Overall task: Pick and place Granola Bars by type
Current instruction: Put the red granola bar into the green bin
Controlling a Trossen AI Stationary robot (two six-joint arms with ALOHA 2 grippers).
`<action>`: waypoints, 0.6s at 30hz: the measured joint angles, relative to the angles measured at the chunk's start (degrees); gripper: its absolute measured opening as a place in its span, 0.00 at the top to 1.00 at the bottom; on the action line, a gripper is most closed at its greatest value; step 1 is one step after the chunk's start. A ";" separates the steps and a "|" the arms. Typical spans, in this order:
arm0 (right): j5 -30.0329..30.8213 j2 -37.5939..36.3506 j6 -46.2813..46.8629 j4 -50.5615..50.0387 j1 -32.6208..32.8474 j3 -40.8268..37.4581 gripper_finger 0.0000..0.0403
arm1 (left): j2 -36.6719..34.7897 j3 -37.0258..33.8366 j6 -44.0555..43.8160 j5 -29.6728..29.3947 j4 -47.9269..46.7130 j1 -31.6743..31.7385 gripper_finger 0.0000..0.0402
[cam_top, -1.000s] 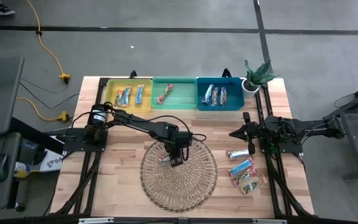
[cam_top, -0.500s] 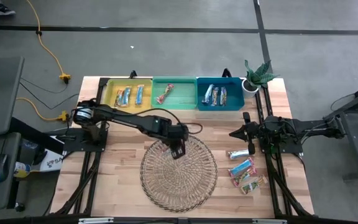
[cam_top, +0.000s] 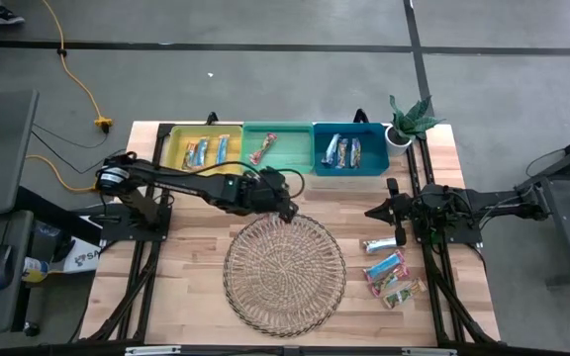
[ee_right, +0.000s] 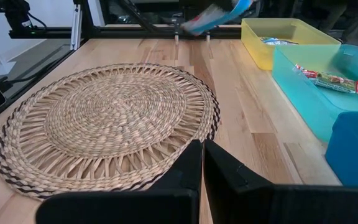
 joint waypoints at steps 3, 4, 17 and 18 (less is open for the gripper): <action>0.00 0.00 -0.02 -0.01 0.02 0.00 1.00 | -1.24 1.22 -0.64 -5.50 -0.94 0.00 0.82; 0.00 0.00 -0.01 -0.01 0.00 0.00 1.00 | -1.35 2.41 -0.58 -7.60 -1.45 0.00 0.82; 0.00 0.00 0.00 -0.01 0.01 0.00 1.00 | -1.48 16.88 6.40 -33.13 -7.46 0.00 0.82; 0.00 0.00 -0.02 -0.01 0.01 0.00 1.00 | -1.48 17.44 7.48 -33.75 -7.48 0.00 0.82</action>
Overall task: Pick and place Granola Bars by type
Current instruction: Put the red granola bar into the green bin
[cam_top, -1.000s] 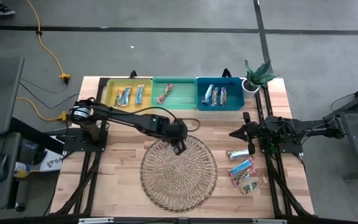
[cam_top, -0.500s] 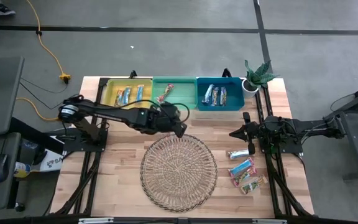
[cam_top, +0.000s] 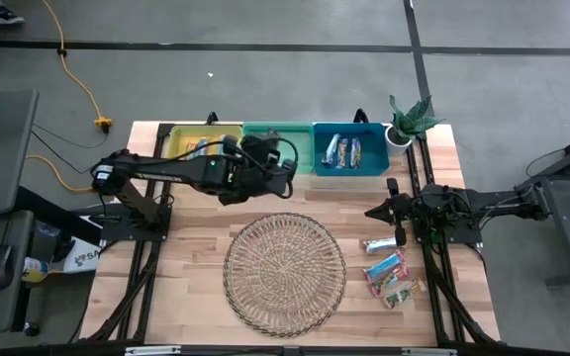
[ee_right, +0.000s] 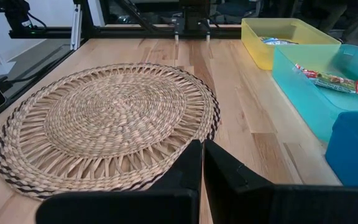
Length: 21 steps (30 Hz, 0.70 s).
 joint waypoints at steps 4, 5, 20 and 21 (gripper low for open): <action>0.00 0.00 0.00 0.00 0.01 0.00 1.00 | 0.00 0.75 1.57 -0.53 0.16 0.00 0.82; 0.00 0.00 0.02 0.00 0.00 0.00 1.00 | 0.02 0.75 1.58 -0.52 0.02 0.00 0.82; 0.02 0.00 0.00 0.00 0.00 0.00 1.00 | 0.04 1.13 3.67 0.62 2.66 3.13 0.82; 0.00 0.00 0.01 0.00 0.00 0.00 1.00 | 0.08 1.54 4.23 2.13 3.17 4.38 0.82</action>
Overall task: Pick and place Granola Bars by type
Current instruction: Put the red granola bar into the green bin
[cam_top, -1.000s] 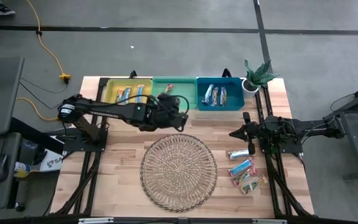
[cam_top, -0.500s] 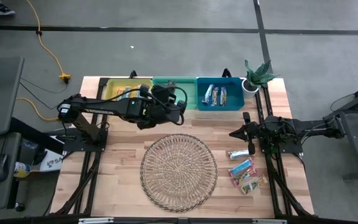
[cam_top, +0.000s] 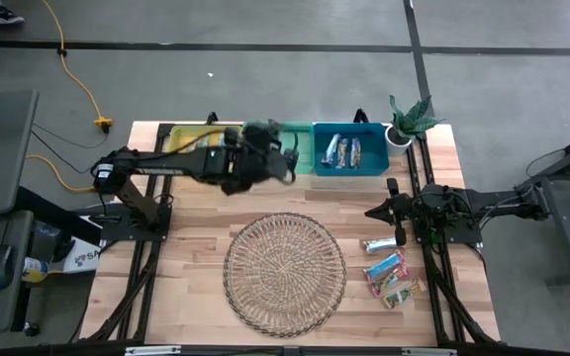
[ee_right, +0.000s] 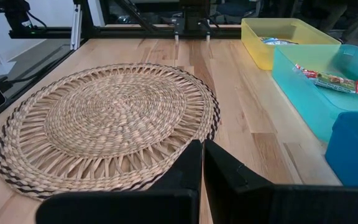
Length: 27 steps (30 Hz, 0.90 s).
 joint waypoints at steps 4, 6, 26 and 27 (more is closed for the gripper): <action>0.00 0.00 -0.01 0.00 0.01 0.00 1.00 | -0.03 0.69 1.85 5.79 3.78 5.96 0.82; 0.00 0.00 0.02 0.00 -0.02 0.00 1.00 | -0.01 0.68 2.65 8.07 4.43 9.29 0.82; 0.00 0.00 0.00 0.00 0.01 0.00 1.00 | 14.97 0.65 -1.71 40.22 -0.05 32.47 0.82; 0.00 0.02 -0.01 0.00 0.01 0.00 1.00 | 15.92 0.63 -1.69 40.37 -0.21 32.34 0.82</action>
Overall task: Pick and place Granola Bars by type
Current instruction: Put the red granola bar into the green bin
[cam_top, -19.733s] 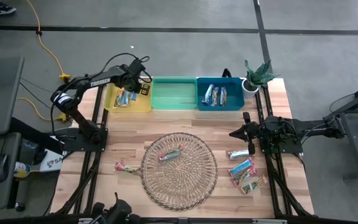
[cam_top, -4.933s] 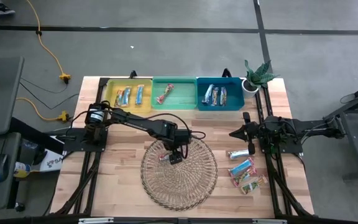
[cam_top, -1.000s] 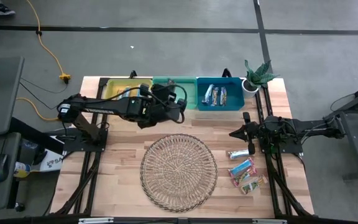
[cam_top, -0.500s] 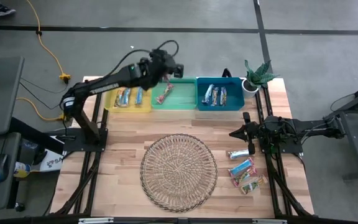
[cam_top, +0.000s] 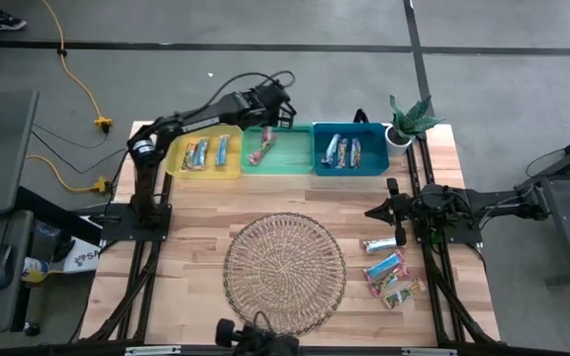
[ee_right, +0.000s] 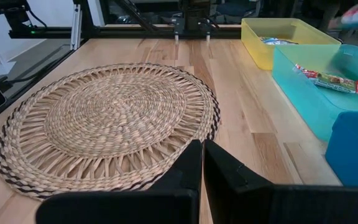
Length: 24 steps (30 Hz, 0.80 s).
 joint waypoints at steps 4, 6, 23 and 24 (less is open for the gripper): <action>0.00 -0.02 0.01 0.00 0.00 0.00 1.00 | 3.45 0.02 -0.16 1.26 -0.08 -0.86 0.82; 0.01 -0.02 0.02 0.00 0.00 0.00 1.00 | 5.07 0.02 -0.25 1.64 0.10 -1.45 0.82; 0.00 -0.02 0.01 0.00 0.00 0.00 1.00 | 10.50 0.02 0.00 7.03 -0.07 -2.23 0.82; 0.00 -0.02 0.01 0.00 -0.01 0.00 1.00 | 10.50 0.02 0.00 7.48 0.01 -2.23 0.82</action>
